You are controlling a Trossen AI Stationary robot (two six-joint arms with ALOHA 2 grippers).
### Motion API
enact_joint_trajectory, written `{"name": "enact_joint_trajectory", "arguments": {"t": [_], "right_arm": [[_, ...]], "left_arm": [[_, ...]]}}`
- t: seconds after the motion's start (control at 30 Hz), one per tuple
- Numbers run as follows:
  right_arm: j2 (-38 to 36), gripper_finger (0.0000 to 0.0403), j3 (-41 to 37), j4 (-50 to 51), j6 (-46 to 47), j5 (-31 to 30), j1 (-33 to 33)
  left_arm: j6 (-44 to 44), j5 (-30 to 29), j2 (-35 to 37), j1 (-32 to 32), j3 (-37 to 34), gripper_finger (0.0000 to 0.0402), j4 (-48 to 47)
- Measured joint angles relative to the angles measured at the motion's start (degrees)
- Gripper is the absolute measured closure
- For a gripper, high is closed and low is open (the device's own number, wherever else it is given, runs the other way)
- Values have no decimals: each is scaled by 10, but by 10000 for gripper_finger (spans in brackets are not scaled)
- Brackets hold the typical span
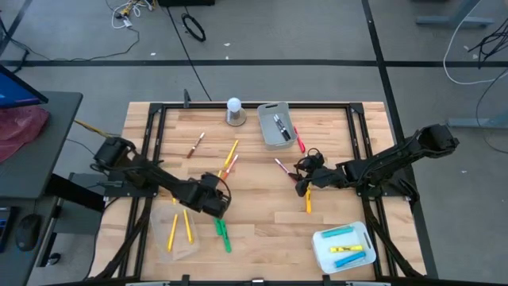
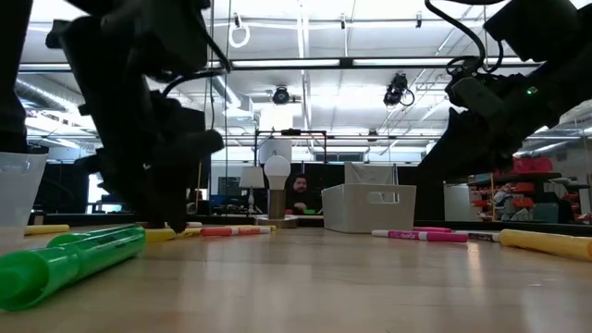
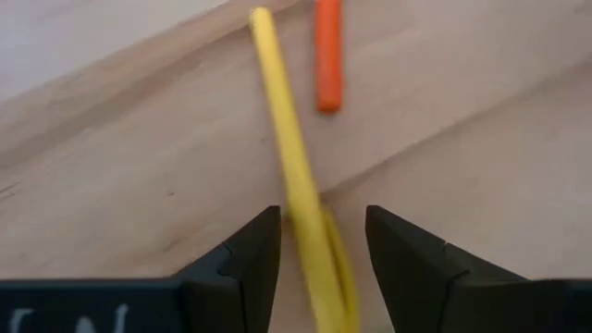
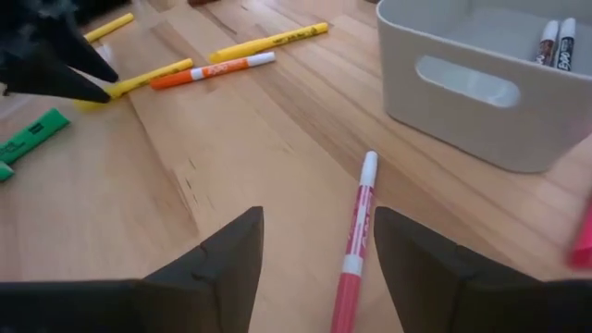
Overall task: Pick & Place Markers
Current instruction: Put the yellow pen into the transparent bin
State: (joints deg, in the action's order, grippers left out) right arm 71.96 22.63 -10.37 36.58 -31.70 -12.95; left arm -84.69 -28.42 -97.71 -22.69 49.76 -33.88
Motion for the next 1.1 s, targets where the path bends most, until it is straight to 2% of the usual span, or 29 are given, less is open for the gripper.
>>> {"name": "enact_joint_trajectory", "arguments": {"t": [0.13,0.47,0.57,0.8,0.93,1.1], "right_arm": [[0,195,0,0,0,0,0],[0,195,0,1,0,1,-1],[0,195,0,1,0,1,-1],[0,195,0,0,-2,1,-1],[0,195,0,-1,-3,1,-1],[0,195,0,-1,-4,1,-1]], "left_arm": [[-6,-4,-8,10,-15,250,16],[-3,3,-12,20,-31,347,22],[-4,4,-9,19,-30,359,6],[-35,25,4,20,5,359,-176],[-38,33,18,10,71,359,-299],[-36,81,24,-34,205,360,-433]]}}
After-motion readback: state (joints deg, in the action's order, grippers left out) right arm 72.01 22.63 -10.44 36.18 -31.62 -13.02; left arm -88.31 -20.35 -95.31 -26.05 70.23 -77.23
